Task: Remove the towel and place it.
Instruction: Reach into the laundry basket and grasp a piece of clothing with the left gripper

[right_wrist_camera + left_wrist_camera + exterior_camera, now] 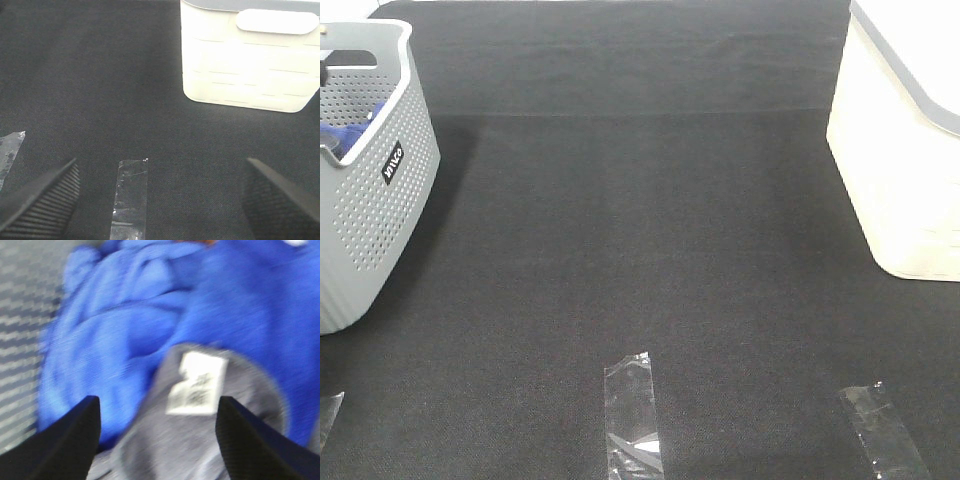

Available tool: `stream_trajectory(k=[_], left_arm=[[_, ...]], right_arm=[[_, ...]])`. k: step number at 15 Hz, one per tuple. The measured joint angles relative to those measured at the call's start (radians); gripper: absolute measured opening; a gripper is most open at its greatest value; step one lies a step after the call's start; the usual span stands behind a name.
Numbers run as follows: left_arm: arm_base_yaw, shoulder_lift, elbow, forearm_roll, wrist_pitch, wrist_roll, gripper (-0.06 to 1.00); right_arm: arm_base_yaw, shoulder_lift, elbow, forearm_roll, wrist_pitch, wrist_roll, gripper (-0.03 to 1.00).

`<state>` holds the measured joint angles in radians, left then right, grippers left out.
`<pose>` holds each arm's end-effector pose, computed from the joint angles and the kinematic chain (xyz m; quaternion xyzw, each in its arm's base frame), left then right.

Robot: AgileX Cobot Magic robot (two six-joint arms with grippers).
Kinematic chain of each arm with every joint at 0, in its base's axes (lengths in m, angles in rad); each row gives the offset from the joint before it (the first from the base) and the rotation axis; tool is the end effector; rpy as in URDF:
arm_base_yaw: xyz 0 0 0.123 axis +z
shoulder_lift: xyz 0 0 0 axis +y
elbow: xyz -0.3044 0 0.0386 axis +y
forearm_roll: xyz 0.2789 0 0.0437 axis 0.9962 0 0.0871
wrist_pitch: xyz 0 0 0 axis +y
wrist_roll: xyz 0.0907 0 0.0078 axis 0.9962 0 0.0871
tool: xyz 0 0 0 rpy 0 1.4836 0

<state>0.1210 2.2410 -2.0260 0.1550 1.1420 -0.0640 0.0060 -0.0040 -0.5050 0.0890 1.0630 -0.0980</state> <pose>0.5227 0.0764 0.2348 -0.0699 0.9835 0.0787 0.1473 -0.0013 0.0071 0.2936 -0.0462 0.8494 0.0203 0.5254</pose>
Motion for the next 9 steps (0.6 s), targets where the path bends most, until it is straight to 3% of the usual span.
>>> stream_trajectory(k=[9], left_arm=[[0.0, 0.058, 0.0, -0.011, -0.082, 0.003, 0.5]], right_arm=[[0.0, 0.0, 0.0, 0.0, 0.0, 0.0, 0.81]])
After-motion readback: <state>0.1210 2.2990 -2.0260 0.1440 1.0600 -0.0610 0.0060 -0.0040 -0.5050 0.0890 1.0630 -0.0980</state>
